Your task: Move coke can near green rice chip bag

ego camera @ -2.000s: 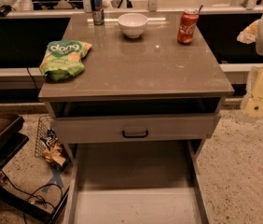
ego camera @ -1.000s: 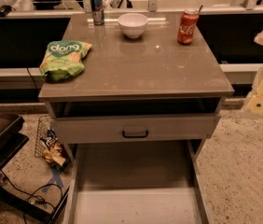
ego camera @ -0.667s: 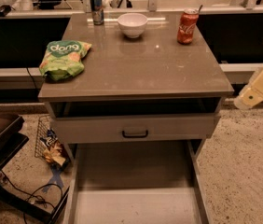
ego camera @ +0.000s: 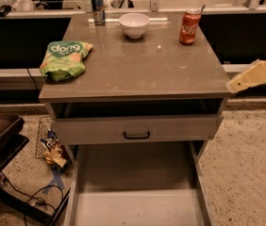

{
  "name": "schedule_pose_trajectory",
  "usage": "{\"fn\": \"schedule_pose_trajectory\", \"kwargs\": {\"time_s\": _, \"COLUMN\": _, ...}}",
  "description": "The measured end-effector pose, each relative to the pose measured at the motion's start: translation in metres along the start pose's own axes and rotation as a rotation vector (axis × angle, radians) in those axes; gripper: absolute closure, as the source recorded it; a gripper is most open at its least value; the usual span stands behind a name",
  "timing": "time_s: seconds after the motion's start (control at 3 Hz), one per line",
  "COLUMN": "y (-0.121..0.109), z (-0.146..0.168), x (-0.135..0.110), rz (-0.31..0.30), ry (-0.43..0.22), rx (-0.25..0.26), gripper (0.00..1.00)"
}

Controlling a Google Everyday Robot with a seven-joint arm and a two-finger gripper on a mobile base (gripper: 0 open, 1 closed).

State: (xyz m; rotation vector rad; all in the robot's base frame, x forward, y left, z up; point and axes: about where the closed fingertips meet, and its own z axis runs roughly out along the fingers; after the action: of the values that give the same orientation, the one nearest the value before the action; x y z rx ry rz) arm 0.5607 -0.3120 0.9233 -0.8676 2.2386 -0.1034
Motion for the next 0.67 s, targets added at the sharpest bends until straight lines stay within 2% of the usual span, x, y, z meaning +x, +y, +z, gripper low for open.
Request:
{"fn": "schedule_pose_trajectory", "kwargs": {"time_s": 0.33, "y": -0.022, "z": 0.027, "x": -0.015, "rz": 0.074, "ry": -0.137, "rx": 0.058, "gripper": 0.0}}
{"fn": "schedule_pose_trajectory", "kwargs": {"time_s": 0.67, "y": -0.028, "z": 0.05, "x": -0.04, "rz": 0.156, "ry": -0.342, "rx": 0.061, "gripper": 0.0}}
